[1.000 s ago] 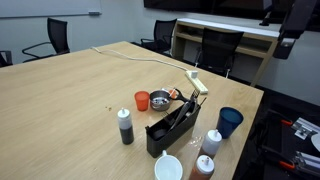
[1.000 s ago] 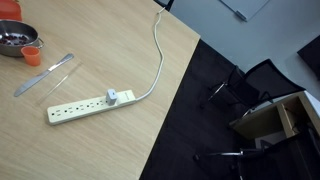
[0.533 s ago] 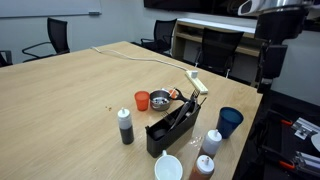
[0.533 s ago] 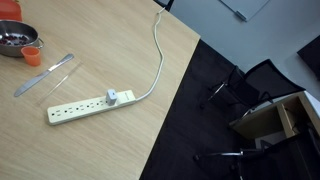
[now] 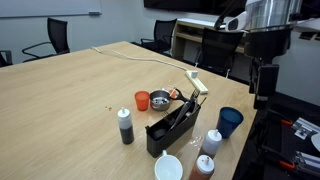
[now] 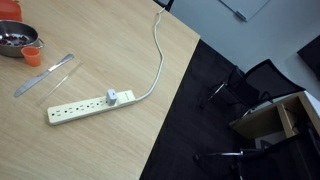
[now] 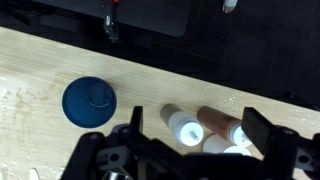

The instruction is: Pick up the sauce bottle from the table and move it to the right.

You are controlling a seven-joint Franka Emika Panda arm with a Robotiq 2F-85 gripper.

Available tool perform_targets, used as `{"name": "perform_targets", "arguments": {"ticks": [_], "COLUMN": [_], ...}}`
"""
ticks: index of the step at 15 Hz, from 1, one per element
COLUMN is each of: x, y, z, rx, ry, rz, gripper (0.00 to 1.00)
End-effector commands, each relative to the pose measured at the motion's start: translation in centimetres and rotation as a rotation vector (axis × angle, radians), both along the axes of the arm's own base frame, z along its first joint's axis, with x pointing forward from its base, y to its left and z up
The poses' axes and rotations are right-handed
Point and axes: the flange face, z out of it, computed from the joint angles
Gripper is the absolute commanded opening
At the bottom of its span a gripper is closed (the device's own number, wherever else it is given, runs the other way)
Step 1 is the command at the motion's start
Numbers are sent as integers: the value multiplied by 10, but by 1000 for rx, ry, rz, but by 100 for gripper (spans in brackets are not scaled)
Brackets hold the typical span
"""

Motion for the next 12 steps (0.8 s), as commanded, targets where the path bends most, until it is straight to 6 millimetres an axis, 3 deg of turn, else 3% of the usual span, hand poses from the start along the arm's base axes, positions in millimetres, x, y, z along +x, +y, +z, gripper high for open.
{"name": "perform_targets", "arguments": {"ticks": [1,6,12], "x": [0,12,20], "y": [0,14,50], "z": [0,-27,-75], "rx": [0,-85,-78], "ry": [1,-59,-52], "rz": [1,50,148], "gripper": [100,100,100]}}
